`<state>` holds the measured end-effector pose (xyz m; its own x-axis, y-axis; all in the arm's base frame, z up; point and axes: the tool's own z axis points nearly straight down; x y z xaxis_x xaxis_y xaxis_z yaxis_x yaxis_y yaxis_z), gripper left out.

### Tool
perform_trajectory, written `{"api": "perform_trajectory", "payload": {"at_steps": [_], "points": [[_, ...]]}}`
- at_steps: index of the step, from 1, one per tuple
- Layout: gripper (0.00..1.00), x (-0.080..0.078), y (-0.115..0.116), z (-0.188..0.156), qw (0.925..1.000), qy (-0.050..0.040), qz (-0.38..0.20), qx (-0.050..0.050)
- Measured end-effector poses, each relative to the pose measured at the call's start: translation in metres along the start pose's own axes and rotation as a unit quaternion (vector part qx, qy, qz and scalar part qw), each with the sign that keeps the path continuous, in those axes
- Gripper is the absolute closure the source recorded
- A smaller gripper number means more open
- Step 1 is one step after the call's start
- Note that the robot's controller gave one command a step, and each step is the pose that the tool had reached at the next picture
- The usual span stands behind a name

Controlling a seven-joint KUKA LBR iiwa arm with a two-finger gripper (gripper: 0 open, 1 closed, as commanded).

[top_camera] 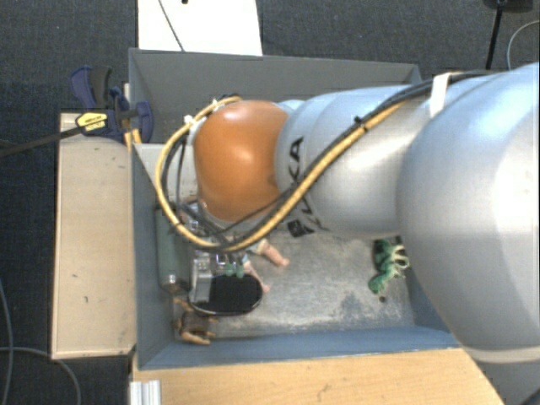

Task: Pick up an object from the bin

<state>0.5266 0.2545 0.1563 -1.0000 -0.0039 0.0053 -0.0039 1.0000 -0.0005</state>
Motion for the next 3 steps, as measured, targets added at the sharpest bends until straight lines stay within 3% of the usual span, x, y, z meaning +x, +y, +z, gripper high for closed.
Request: {"api": "perform_trajectory", "payload": {"at_steps": [1,2,3], "points": [[0.0,-0.002,-0.001,-0.005,1.0,-0.0036,0.003,-0.001],[0.0,0.007,-0.02,0.009,0.9995,-0.0063,-0.031,-0.003],[0.0,-0.005,-0.086,0.034,0.9984,-0.0029,-0.056,-0.001]]}}
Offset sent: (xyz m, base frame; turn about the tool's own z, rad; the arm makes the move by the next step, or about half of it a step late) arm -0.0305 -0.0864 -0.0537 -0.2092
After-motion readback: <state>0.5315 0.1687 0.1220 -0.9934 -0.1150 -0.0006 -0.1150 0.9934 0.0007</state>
